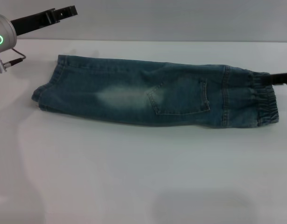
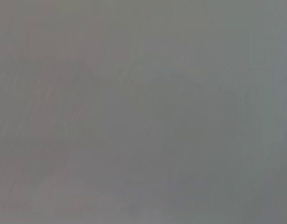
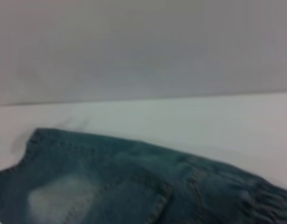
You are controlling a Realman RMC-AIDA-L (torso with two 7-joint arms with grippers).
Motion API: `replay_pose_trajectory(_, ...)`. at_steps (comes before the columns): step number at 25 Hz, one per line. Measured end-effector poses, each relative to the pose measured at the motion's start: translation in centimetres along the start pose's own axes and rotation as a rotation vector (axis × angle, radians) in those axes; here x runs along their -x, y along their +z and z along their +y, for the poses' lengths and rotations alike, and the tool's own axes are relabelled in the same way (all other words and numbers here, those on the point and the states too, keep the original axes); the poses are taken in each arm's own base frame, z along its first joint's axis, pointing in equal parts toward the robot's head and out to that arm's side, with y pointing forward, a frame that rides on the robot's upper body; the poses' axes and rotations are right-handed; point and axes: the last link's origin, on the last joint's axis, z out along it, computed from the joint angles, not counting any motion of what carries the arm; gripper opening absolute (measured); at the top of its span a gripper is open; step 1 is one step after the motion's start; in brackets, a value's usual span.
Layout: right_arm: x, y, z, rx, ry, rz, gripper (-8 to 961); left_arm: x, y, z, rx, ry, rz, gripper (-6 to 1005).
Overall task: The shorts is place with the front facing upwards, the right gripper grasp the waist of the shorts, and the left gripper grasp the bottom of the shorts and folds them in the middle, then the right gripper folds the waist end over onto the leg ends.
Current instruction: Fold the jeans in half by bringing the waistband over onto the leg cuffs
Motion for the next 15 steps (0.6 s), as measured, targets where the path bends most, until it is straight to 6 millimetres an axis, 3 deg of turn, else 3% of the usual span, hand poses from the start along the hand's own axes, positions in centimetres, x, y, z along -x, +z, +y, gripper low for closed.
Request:
replay_pose_trajectory(9, 1.0, -1.8, -1.0, -0.098, 0.033, 0.15, 540, 0.1, -0.2, 0.1, 0.03, 0.051, 0.042, 818)
replay_pose_trajectory(15, 0.5, -0.8, -0.8, -0.094, 0.051, 0.192, 540, 1.1, 0.1, 0.4, 0.06, 0.078, 0.058, 817)
